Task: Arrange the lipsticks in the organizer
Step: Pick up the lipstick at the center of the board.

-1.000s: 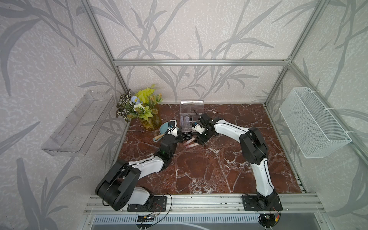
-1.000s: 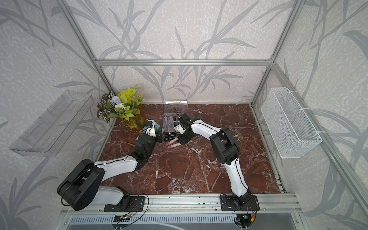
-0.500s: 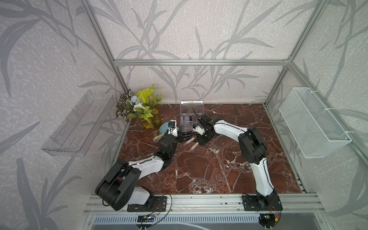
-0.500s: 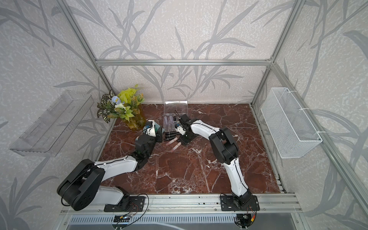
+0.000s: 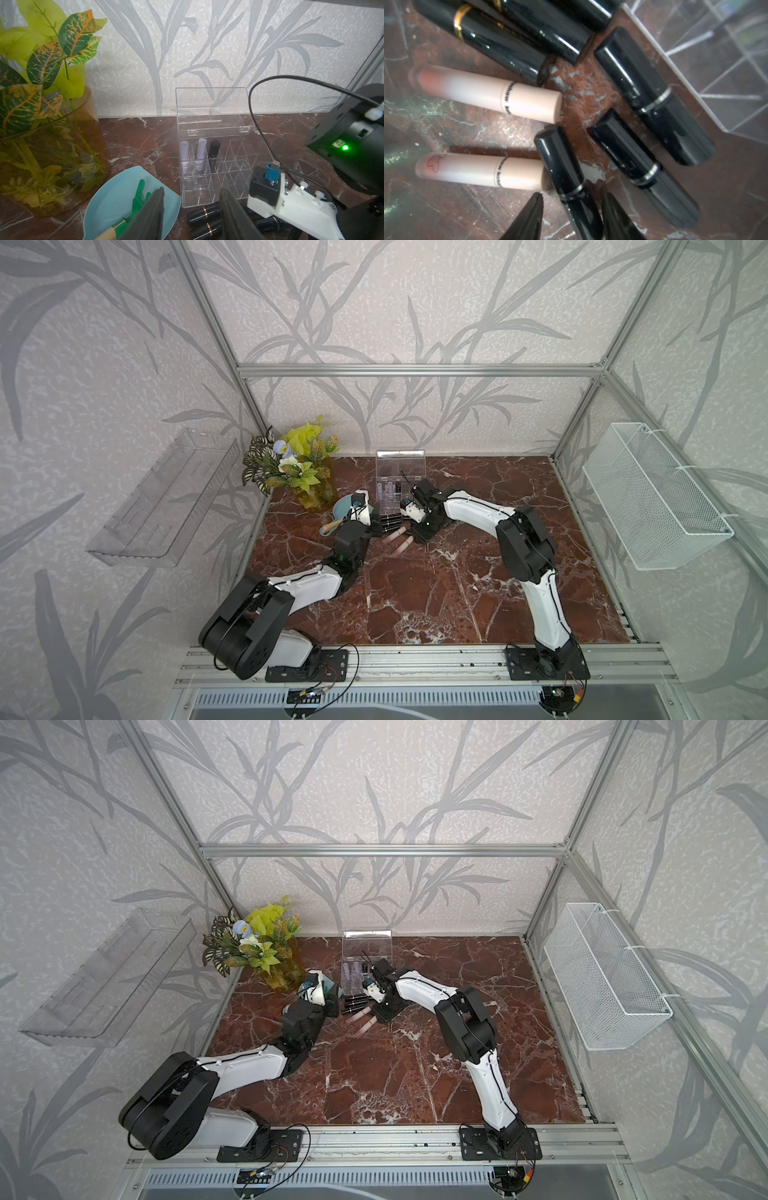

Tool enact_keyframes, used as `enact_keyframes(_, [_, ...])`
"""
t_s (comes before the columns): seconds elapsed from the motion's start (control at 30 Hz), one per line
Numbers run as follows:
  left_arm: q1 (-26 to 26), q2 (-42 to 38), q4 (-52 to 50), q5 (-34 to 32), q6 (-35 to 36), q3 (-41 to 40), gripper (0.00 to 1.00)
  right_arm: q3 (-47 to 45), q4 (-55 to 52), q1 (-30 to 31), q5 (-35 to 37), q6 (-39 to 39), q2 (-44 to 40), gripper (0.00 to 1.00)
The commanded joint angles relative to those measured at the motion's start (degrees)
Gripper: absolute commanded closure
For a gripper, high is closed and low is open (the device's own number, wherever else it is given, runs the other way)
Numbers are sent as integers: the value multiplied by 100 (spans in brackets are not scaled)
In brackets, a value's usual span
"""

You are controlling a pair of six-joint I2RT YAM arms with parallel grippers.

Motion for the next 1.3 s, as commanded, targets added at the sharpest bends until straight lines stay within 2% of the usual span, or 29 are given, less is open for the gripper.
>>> enact_keyframes(0.0, [27, -157, 155, 45, -34, -76, 54, 71, -152, 23, 20, 28, 70, 56])
enact_keyframes(0.43, [27, -214, 164, 62, -51, -92, 54, -209, -76, 23, 134, 181, -102, 86])
enact_keyframes(0.6, [28, -224, 142, 123, -69, -85, 54, -395, 108, 0, 116, 260, -292, 89])
enact_keyframes(0.9, [36, -400, -210, 372, -130, 76, 53, -893, 540, -180, -350, 467, -915, 92])
enact_keyframes(0.97, [29, -415, -500, 617, -114, 252, 49, -1036, 638, -235, -425, 516, -1144, 92])
enact_keyframes(1.0, [32, -434, -645, 772, -112, 340, 42, -1125, 690, -262, -462, 544, -1283, 92])
enact_keyframes(1.17, [70, -804, -1378, 1349, -435, 663, 23, -1595, 946, -409, -736, 692, -2032, 92])
enact_keyframes(1.27, [277, -1087, -2067, 2254, -776, 962, 16, -1908, 1042, -528, -1297, 859, -2593, 90])
